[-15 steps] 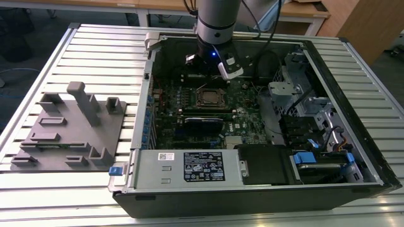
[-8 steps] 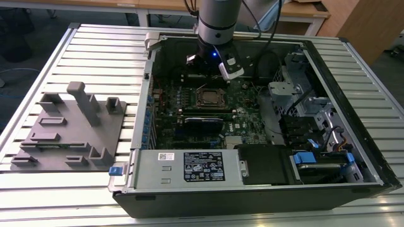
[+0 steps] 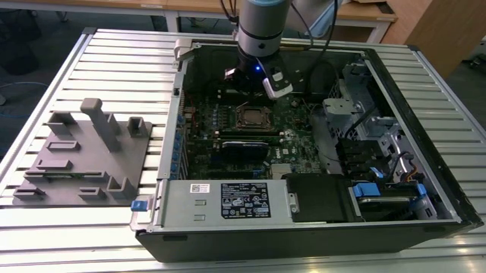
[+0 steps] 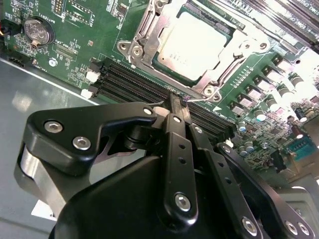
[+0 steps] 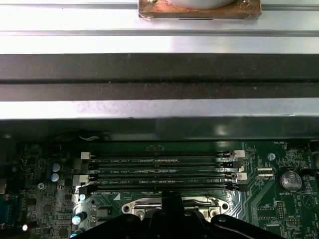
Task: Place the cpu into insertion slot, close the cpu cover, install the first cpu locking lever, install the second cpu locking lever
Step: 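Install the first cpu locking lever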
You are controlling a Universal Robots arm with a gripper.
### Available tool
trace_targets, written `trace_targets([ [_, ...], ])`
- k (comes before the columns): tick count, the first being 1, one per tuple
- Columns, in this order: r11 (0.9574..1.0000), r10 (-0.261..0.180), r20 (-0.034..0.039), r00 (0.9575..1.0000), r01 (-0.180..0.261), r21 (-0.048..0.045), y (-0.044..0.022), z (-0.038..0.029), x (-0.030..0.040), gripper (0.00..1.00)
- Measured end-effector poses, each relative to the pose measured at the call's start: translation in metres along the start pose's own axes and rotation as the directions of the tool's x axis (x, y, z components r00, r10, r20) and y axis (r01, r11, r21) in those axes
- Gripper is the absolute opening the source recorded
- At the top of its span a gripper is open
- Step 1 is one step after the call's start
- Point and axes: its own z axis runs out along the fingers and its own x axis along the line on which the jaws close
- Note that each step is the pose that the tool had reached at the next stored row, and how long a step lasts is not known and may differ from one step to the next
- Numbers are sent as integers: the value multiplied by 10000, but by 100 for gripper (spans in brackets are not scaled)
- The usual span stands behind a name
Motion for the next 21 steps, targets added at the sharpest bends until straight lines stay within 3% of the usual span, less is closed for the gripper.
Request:
trace_targets([
  [9, 10000, -1, 0, 10000, 1, 2, 31, 35, -70, 10],
  [21, 10000, 17, 3, 10000, -17, 5, 26, 62, -71, 10],
])
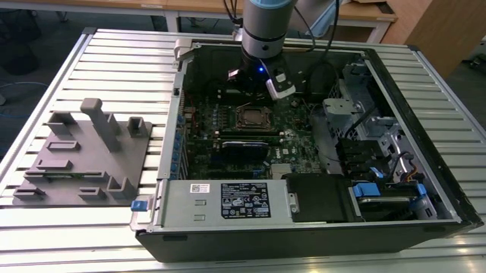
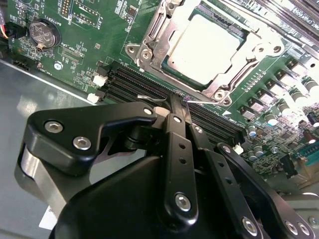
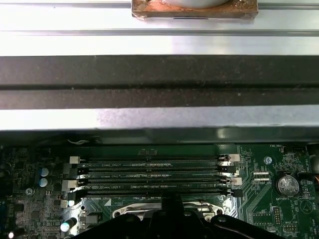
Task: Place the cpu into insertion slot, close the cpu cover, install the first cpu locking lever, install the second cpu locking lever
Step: 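Install the first cpu locking lever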
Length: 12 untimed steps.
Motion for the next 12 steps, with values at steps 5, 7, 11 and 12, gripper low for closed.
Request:
trace_targets([
  [5, 10000, 0, 4, 10000, 0, -9, -1, 4, 0, 10],
  [7, 10000, -1, 9, 10000, 1, -13, -1, 8, 0, 10],
  [11, 10000, -2, 10, 10000, 2, -12, -2, 12, 0, 10],
  [12, 10000, -2, 10, 10000, 2, -13, -2, 12, 0, 10],
])
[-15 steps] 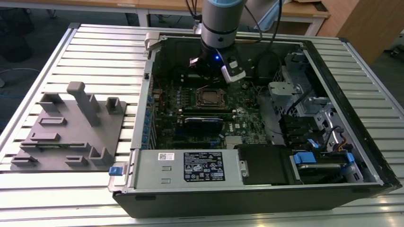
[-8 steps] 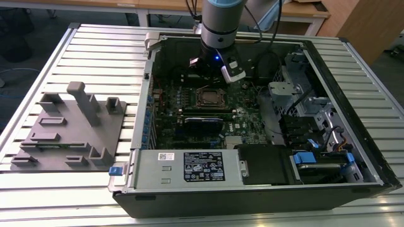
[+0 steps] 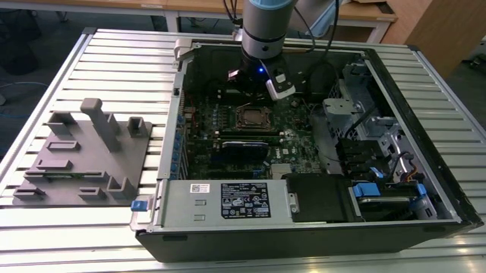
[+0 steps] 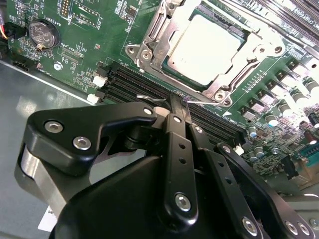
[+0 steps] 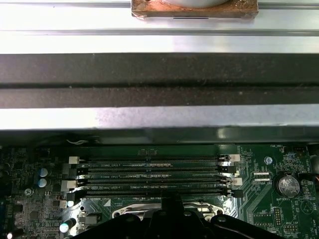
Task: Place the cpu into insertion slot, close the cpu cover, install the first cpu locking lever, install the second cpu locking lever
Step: 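Install the first cpu locking lever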
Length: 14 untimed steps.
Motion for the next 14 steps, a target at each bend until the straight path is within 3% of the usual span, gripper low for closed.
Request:
trace_targets([
  [14, 10000, 0, 4, 10000, 0, 0, -10, 43, 1, 10],
])
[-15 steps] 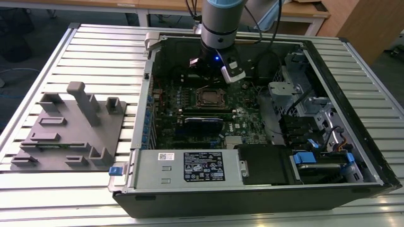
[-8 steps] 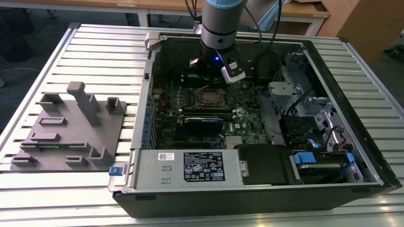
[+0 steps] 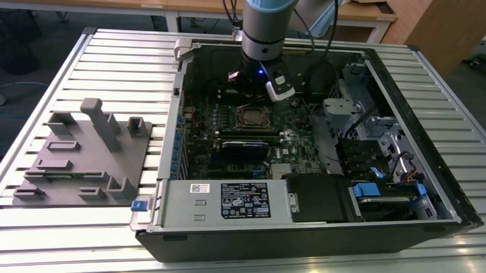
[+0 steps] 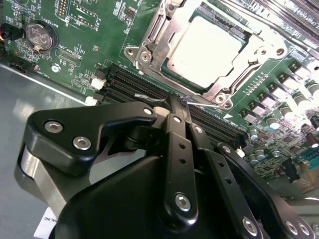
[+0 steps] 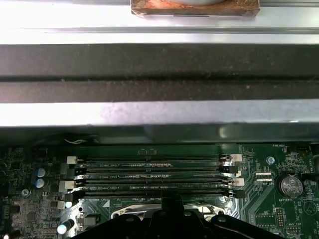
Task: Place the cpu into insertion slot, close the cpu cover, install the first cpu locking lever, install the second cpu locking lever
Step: 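Install the first cpu locking lever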
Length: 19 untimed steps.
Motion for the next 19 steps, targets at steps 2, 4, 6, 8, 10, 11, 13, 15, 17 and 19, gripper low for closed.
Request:
trace_targets([
  [2, 10000, -1, 2, 10000, 1, 1, -2, 9, 0, 10],
  [4, 10000, -1, 2, 10000, 1, 1, -4, 16, 0, 10],
  [6, 10000, -2, 6, 10000, 2, 0, -5, 24, 1, 10],
  [8, 10000, -3, 13, 10000, 3, 1, -7, 31, 1, 10],
  [10, 10000, -4, 17, 10000, 4, 2, -8, 34, 1, 10],
  [11, 10000, -4, 17, 10000, 4, 2, -8, 34, 1, 10],
  [13, 10000, -5, 18, 10000, 5, 0, -8, 35, 1, 10],
  [15, 10000, -4, 18, 10000, 4, 0, -8, 35, 1, 10],
  [17, 10000, 28, 26, 10000, -28, 1, -8, 36, 1, 10],
  [19, 9997, 225, 70, 9997, -225, 1, -8, 37, 1, 10],
])
